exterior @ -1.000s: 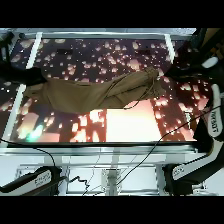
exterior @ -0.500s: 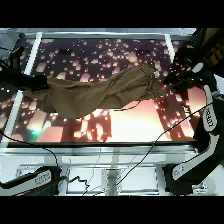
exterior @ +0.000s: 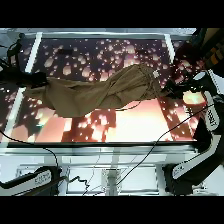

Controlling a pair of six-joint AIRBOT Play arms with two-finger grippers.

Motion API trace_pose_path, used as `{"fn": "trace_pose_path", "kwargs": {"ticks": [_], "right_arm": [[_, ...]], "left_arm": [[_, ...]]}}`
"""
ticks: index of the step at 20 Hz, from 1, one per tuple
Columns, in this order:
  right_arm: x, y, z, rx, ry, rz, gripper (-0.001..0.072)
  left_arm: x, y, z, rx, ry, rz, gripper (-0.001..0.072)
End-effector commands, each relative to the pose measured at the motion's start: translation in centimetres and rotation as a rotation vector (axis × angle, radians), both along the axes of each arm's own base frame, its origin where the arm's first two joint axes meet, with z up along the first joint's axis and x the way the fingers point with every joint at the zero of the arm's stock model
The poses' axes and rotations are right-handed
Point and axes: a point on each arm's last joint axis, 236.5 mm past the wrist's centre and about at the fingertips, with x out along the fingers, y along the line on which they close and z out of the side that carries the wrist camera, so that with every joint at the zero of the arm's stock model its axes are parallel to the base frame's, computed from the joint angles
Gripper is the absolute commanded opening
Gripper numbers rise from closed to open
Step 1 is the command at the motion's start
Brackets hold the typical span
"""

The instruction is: Fold the clothes and pants, and hang the long-sleeved shirts on hangers.

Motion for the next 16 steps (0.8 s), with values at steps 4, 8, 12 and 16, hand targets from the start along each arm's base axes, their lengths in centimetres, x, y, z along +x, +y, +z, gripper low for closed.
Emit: {"fn": "trace_pose_path", "kwargs": {"ticks": [4, 8, 12, 16], "right_arm": [[3.7, 3.7, 0.5, -0.013, -0.151, 0.007, 0.0039], [3.4, 2.4, 5.1, -0.106, -0.231, 0.136, 0.0038], [1.9, -0.9, 13.1, -0.223, -0.339, 0.127, 0.0038], [-1.4, -0.8, 17.2, -0.279, -0.357, 0.165, 0.0038]], "left_arm": [[3.5, 1.3, 2.0, 0.025, -0.165, 0.064, 0.0012], [7.7, 4.4, 8.4, 0.072, -0.481, 0.187, 0.0012], [9.2, 8.1, 18.8, 0.13, -0.88, 0.331, 0.0011], [10.7, 10.3, 21.1, 0.157, -1.037, 0.411, 0.001]]}}
